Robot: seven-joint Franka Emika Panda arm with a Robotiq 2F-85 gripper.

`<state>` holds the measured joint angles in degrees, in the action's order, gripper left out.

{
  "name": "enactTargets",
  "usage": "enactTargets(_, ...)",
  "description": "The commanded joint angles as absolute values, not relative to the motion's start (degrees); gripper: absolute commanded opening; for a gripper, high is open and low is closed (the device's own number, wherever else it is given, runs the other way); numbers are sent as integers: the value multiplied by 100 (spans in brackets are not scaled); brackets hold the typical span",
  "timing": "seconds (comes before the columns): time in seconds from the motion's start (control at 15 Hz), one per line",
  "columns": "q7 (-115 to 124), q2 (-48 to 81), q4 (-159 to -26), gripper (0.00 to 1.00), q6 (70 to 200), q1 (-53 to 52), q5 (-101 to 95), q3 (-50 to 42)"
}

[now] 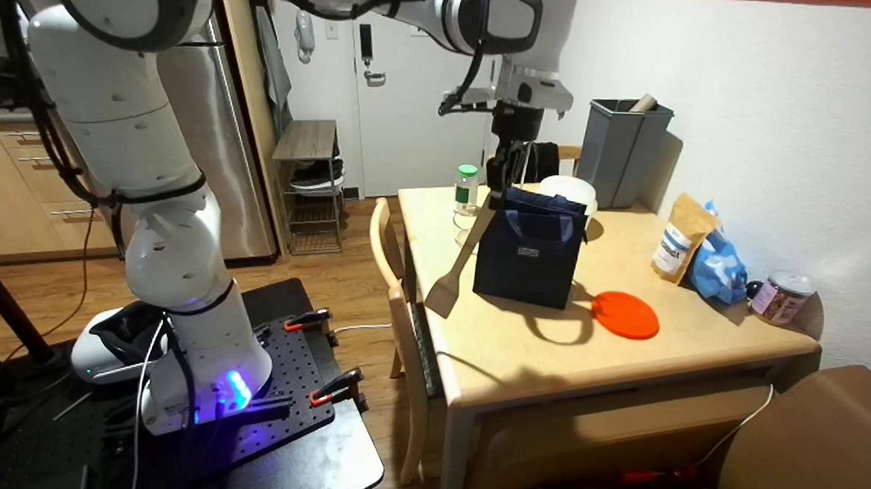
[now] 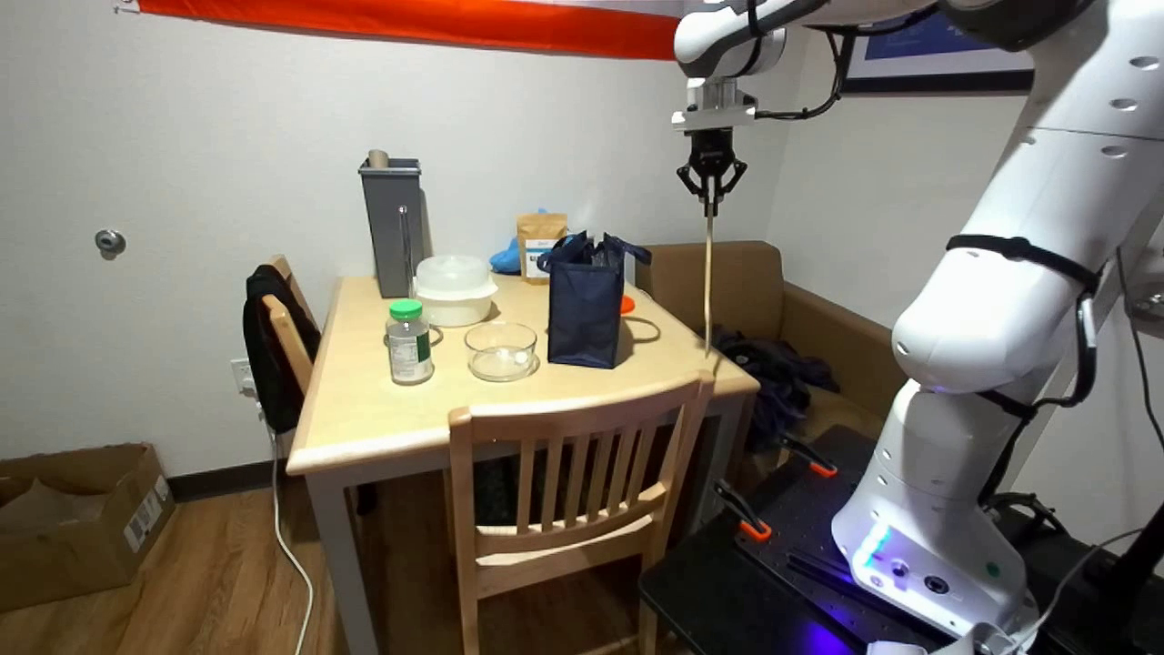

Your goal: Remove the spatula from the bag and place it on the table

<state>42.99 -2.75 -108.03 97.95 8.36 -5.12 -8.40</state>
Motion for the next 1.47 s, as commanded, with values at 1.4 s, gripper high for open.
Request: enactTargets(1.4, 490, 1641, -10356, 3, 9109, 1821, 3255, -1403)
